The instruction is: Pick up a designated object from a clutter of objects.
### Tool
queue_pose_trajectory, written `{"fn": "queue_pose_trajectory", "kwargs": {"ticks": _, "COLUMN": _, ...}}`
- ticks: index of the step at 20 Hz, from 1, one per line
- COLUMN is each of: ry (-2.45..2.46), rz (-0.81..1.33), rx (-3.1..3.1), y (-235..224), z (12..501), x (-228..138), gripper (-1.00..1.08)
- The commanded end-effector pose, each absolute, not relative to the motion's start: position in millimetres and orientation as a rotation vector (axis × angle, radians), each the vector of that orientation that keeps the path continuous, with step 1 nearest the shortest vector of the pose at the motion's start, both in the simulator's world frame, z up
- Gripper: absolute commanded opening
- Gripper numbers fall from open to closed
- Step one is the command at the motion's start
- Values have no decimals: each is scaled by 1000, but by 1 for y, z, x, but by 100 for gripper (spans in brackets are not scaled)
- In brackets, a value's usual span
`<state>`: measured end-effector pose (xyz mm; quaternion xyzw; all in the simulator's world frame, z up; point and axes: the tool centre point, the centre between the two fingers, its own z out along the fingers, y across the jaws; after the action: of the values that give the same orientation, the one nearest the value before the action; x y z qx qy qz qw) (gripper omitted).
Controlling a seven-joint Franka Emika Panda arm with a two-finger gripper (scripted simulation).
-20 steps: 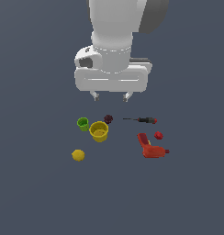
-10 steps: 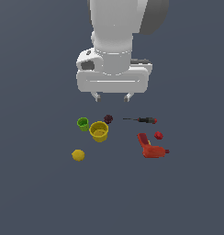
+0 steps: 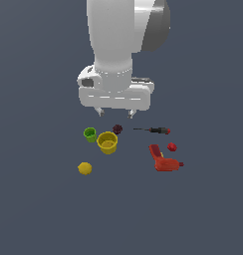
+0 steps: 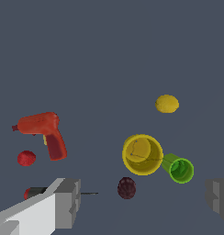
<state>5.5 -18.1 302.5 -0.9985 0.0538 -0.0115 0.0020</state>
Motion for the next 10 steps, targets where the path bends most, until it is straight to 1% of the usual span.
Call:
{"fn": "queue_pose_trajectory", "kwargs": {"ticks": 1, "ry": 246, "rz": -32, "rx": -3123, "y": -29, "z": 287, "x": 4, "gripper": 100}}
{"fn": "queue_pose_trajectory", "kwargs": {"ticks": 6, "ry": 461, "rz": -23, "rx": -3088, "y": -57, "z": 244, "x": -5, "gripper": 100}}
{"fn": "queue_pose_trajectory", "kwargs": {"ticks": 10, "ry": 676, "rz": -15, "rx": -3044, "y": -85, "z": 204, "x": -18, "gripper": 100}}
